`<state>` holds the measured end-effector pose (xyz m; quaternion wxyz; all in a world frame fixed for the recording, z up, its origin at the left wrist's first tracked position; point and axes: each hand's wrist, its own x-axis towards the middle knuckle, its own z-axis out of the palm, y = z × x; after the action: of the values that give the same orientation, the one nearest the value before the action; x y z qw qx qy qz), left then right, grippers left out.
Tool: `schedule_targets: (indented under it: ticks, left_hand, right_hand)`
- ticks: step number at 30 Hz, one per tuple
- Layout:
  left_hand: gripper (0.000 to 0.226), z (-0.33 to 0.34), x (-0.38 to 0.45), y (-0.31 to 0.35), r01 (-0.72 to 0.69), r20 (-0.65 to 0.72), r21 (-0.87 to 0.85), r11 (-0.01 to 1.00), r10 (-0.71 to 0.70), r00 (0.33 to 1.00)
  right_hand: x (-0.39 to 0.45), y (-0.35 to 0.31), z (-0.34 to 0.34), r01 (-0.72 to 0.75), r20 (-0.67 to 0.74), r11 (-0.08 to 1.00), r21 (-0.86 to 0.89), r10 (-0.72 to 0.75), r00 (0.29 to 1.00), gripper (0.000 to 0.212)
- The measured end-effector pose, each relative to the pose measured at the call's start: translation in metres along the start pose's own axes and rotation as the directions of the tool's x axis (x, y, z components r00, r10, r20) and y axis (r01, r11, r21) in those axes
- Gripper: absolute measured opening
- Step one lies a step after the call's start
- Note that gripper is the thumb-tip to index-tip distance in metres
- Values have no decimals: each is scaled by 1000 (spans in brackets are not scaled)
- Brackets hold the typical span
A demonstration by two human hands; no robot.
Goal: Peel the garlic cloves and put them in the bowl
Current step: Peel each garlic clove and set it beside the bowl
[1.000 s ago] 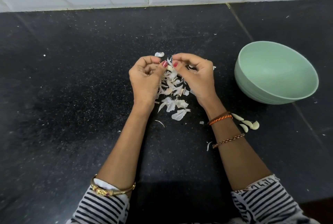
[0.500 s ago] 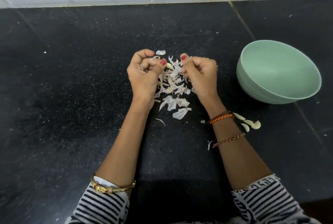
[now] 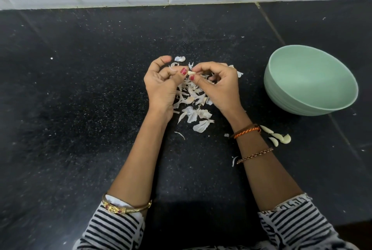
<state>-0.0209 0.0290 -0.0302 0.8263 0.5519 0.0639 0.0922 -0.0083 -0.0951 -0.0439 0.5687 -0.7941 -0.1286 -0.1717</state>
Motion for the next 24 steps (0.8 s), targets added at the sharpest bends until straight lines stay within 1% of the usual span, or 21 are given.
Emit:
schedule_targets:
  ticks: [3,5,7,9,12,15,17,19,21,22,23,24]
  left_hand:
    - [34,0,-1,1,13,6,8,1000,-13,1000]
    - [31,0,-1,1,4,17,31,1000,-4,1000]
    - [29,1,-2,0,-25,32,84,996,22,999]
    - [29,1,-2,-2,-52,9,129,990,51,999]
    - [28,-1,-1,-2,-81,-33,171,982,88,996]
    - [21,-4,0,-3,-109,-26,216,970,117,993]
    - [16,-5,0,-5,-154,2,313,937,162,987]
    - [14,-5,-2,-9,-196,32,435,879,203,979]
    - [28,-5,-3,-12,-236,69,555,798,238,969]
    - [36,-4,-3,-13,-262,88,597,758,262,961]
    - [39,-4,-3,-14,-295,113,631,718,291,950]
    - [38,-4,-3,-14,-334,148,657,676,319,936]
  right_hand:
    - [-1,2,-1,-30,29,997,77,28,999,13]
    - [-1,3,0,-45,31,996,83,42,999,17]
    - [-2,2,2,-50,27,995,81,48,998,15]
    - [-2,2,4,-34,-4,997,72,34,999,5]
    - [-1,3,2,20,-108,1000,15,-18,994,7]
    - [-1,4,0,1,-119,1000,28,2,993,7]
    - [-1,2,0,-29,-125,997,65,37,991,8]
    - [-1,2,2,-73,-152,996,50,79,985,10]
    - [0,2,4,-99,-226,994,-41,87,970,13]
    - [-1,2,5,-99,-276,990,-105,67,959,13]
    - [-1,1,6,-101,-325,981,-163,43,945,11]
    - [-2,0,6,-103,-363,973,-207,21,931,9]
